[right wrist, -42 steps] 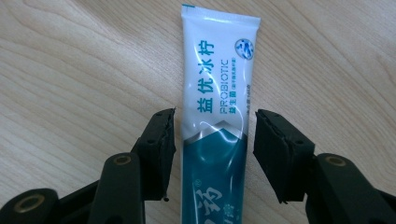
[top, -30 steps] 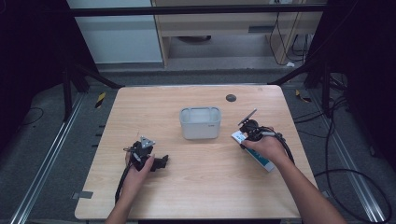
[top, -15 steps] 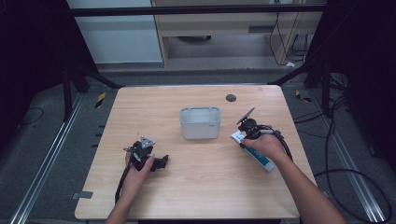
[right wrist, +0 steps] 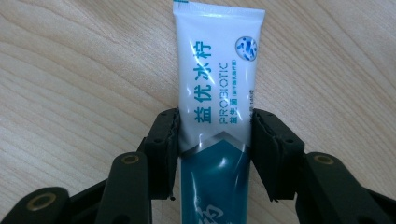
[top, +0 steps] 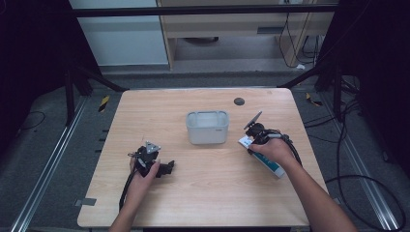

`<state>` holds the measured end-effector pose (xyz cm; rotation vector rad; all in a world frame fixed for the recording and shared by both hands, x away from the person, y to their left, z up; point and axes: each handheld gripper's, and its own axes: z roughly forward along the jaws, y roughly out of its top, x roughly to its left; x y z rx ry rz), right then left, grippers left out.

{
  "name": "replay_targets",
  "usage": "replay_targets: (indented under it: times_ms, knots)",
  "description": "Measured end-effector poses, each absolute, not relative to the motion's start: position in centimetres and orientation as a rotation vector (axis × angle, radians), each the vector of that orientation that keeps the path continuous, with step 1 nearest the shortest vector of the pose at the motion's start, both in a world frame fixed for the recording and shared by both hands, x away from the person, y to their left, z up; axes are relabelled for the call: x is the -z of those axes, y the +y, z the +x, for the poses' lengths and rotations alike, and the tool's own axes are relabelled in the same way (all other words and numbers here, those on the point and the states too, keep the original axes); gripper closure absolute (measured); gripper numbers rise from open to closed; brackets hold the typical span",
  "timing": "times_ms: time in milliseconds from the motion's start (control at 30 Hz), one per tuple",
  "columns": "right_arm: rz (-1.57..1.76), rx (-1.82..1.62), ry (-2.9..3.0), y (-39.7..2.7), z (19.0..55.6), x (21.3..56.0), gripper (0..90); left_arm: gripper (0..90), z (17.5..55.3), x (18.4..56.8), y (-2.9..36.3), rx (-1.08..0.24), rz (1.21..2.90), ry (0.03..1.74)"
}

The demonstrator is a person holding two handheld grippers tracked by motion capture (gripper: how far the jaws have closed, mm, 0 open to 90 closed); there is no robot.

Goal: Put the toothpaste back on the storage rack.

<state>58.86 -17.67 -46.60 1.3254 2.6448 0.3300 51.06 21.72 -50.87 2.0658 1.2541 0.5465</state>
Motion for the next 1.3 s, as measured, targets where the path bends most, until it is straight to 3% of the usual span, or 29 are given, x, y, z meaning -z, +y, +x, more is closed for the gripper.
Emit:
replay_targets:
  times_ms: [667,1100,1300]
  knots:
    - [1.262,-0.309,2.633,-17.34,58.62,46.57,60.1,0.0,51.07,50.86,21.74,-0.546,2.071,1.252]
    - [1.274,-0.340,2.596,-17.69,58.35,45.98,75.7,0.0,51.07,50.86,21.74,-0.546,2.071,1.251]
    - [1.285,-0.366,2.590,-18.04,58.38,45.83,77.6,0.0,51.08,50.86,21.74,-0.545,2.071,1.250]
